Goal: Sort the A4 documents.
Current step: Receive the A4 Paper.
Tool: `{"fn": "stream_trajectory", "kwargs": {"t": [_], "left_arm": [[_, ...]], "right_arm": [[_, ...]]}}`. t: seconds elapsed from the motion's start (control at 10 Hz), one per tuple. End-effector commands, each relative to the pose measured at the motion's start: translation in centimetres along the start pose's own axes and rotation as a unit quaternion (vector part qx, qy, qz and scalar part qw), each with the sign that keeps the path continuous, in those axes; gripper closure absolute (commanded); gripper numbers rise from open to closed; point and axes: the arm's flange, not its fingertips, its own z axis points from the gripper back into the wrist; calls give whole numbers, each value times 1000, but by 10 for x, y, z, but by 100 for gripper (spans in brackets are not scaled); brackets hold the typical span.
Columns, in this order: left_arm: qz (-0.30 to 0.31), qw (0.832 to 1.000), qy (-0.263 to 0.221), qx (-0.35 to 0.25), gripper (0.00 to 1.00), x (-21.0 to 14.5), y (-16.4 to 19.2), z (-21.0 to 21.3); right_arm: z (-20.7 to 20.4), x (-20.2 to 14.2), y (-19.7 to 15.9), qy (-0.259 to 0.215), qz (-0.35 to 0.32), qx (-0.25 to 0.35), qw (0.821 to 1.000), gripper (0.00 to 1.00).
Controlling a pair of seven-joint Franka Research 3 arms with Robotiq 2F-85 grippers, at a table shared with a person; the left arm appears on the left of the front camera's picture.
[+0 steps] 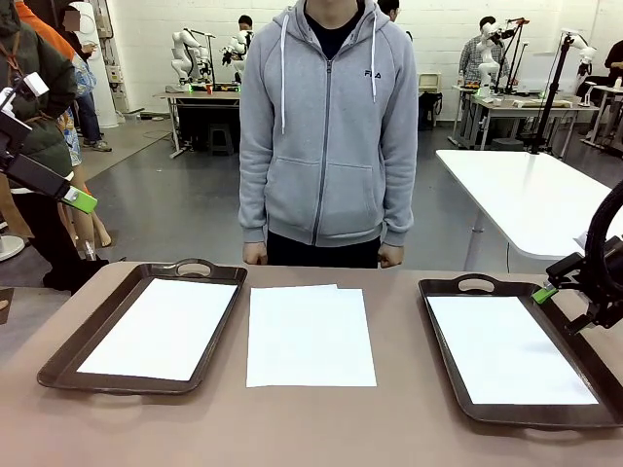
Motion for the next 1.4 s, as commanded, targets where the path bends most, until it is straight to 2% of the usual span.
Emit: {"fn": "stream_trajectory", "kwargs": {"t": [0.0, 0.1, 0.2, 0.3, 0.6, 0.8, 1.0, 1.1, 1.3], "left_arm": [[0, 1000, 1, 2, 0, 0, -1, 0], [0, 1000, 1, 2, 0, 0, -1, 0], [0, 1000, 1, 2, 0, 0, -1, 0], [0, 1000, 1, 2, 0, 0, -1, 0], [0, 1000, 1, 2, 0, 0, -1, 0], [0, 1000, 1, 2, 0, 0, -1, 0], [0, 1000, 1, 2, 0, 0, -1, 0], [0, 1000, 1, 2, 0, 0, -1, 0], [0, 1000, 1, 2, 0, 0, -1, 0]], "right_arm": [[1, 1, 0, 0, 1, -1, 1000, 0], [0, 0, 0, 0, 0, 0, 1000, 0], [6, -17, 0, -58, 33, -20, 998, 0], [14, -30, 10, -85, 66, -56, 993, 0], [27, -31, 51, -115, 138, -105, 978, 0], [23, -26, 101, -133, 236, -133, 953, 0], [24, -17, 155, -145, 341, -122, 921, 0], [33, -22, 184, -148, 403, -111, 897, 0], [52, -38, 222, -149, 478, -95, 860, 0]]}}
